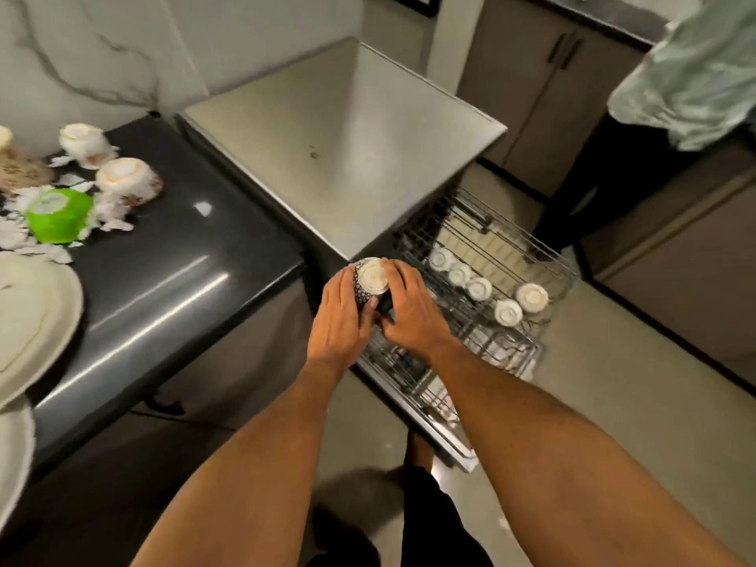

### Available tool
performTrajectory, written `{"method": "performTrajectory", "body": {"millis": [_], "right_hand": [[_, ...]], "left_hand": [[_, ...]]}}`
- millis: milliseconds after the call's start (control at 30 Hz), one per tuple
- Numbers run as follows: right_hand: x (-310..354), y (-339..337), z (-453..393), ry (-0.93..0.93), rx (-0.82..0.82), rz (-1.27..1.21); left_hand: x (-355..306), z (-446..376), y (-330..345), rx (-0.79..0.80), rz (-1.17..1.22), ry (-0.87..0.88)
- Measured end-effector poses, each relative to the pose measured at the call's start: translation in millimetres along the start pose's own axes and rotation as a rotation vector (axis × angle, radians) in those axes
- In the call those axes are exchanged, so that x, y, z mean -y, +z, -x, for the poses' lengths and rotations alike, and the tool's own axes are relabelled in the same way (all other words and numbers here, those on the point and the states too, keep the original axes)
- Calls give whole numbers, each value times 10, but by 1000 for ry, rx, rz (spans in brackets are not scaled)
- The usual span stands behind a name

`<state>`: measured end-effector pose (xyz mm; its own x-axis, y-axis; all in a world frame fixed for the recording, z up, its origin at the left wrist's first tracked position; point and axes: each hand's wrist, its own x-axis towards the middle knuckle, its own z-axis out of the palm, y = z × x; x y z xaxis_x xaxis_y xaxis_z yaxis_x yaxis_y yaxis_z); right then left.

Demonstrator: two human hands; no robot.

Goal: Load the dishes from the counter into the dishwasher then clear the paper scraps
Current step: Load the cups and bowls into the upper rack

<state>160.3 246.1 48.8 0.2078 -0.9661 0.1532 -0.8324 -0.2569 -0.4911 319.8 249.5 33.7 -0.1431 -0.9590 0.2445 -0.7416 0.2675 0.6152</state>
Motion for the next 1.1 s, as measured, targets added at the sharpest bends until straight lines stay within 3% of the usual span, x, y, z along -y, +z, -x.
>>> {"method": "performTrajectory", "body": {"millis": [267,600,1100], "right_hand": [[-1114,-304,328,221,-13,25],[-2552,-458,187,397,13,-23],[-4190,-219,-395,611,184,27]], "left_hand": [[-595,-320,1045,217,21,79],[-1124,-1043,2298,413,39,45],[-1209,-2002,3951,664,-50,-14]]}}
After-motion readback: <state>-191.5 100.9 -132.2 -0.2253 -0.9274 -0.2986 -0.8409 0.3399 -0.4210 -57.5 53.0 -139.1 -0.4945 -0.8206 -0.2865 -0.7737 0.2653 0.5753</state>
